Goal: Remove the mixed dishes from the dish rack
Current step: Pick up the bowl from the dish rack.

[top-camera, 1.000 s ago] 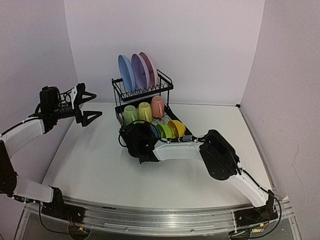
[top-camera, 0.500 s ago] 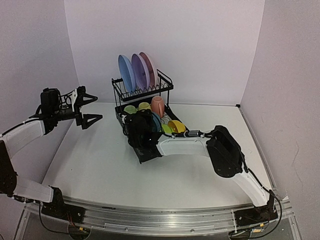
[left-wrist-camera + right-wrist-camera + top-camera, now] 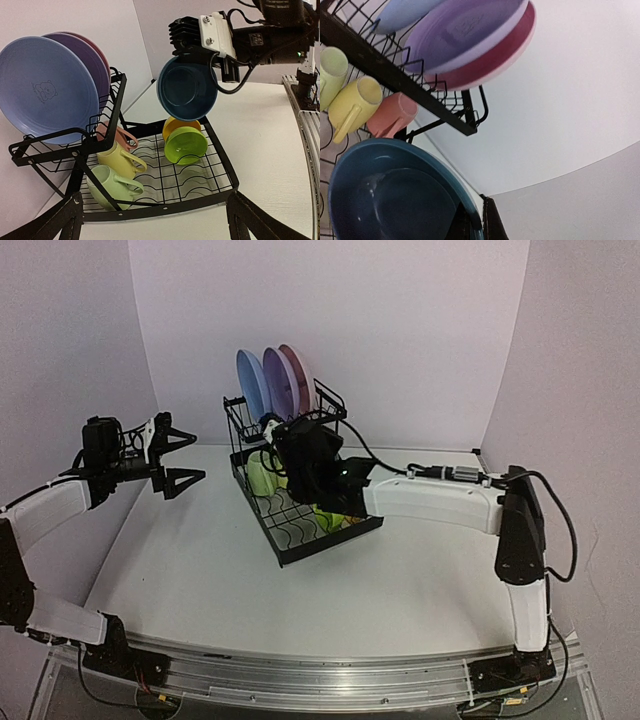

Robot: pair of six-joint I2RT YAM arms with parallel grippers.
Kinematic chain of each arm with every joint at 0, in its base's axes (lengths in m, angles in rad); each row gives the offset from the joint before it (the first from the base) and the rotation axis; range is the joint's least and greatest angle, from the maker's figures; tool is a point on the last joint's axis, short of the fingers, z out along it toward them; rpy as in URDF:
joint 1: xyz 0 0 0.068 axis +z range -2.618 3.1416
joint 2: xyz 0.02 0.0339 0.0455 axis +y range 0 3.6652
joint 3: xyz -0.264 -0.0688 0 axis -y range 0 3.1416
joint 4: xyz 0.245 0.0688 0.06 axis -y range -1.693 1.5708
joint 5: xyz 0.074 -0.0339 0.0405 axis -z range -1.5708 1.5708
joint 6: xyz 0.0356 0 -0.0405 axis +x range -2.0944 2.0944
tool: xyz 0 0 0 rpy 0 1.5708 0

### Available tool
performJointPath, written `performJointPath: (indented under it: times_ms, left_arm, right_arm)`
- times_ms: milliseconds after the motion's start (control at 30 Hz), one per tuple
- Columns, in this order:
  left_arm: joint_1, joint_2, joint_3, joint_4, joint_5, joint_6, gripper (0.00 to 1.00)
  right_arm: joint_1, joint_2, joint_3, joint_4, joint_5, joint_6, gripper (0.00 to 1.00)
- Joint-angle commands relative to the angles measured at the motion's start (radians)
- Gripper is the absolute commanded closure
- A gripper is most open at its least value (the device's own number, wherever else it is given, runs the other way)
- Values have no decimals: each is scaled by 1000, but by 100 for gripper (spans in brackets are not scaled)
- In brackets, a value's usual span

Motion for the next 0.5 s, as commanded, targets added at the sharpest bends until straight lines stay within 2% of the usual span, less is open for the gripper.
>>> performJointPath:
  times_ms: [0, 167, 267, 467]
  left_arm:
    - [3, -14, 19, 10, 32, -7, 0]
    - [4, -26, 14, -3, 34, -4, 0]
    - [3, -28, 13, -6, 36, -4, 0]
    - [2, -28, 14, -10, 38, -16, 0]
  right_arm:
    - [-106, -188, -55, -507, -166, 652, 100]
    - [-299, -371, -183, -677, -440, 1085, 100]
    - [-423, -451, -251, -719, -596, 1257, 100]
    - [-720, -483, -355, -784, -941, 1543, 100]
